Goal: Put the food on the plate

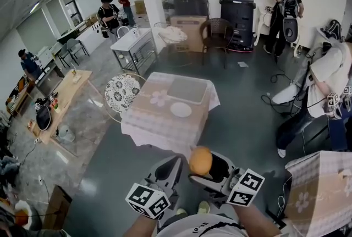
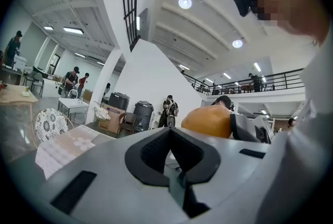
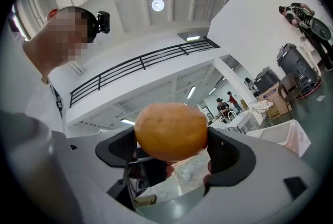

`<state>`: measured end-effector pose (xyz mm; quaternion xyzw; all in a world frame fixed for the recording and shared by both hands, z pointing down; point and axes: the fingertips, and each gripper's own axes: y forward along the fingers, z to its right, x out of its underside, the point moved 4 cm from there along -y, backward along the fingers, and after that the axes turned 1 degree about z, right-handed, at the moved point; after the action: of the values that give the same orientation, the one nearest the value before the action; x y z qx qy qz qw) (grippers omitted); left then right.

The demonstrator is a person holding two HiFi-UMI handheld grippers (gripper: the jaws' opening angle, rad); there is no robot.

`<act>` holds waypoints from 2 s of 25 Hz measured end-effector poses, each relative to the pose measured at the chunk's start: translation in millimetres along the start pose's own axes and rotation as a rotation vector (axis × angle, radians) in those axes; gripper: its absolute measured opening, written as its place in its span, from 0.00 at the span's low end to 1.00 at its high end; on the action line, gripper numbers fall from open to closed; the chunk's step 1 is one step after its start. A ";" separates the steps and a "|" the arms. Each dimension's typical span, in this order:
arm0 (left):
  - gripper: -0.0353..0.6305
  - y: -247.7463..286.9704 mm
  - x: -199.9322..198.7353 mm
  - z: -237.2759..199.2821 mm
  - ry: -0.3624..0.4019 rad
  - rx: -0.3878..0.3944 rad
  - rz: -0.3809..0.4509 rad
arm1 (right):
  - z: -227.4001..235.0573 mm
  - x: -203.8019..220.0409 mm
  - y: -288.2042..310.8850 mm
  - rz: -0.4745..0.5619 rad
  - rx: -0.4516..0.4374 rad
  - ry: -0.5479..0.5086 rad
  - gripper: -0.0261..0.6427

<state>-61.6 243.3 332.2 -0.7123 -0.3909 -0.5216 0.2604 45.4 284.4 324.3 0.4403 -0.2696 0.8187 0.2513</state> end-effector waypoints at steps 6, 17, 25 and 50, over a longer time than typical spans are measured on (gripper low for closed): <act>0.06 10.8 3.4 6.6 0.005 -0.011 0.009 | 10.3 -2.7 -9.9 0.002 -0.012 0.014 0.64; 0.06 34.5 9.2 5.6 0.016 -0.028 -0.006 | 34.6 -5.3 -12.4 -0.001 -0.001 0.029 0.64; 0.06 59.9 9.7 -31.8 0.017 -0.064 -0.001 | 66.2 -3.8 12.6 -0.060 0.031 -0.003 0.64; 0.06 186.2 -1.2 -234.1 0.017 -0.128 -0.046 | 241.2 -2.3 176.4 -0.205 0.156 -0.091 0.64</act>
<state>-33.8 -43.5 412.8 -0.7136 -0.3710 -0.5574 0.2057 73.3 -4.4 396.1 0.5203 -0.1697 0.7866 0.2859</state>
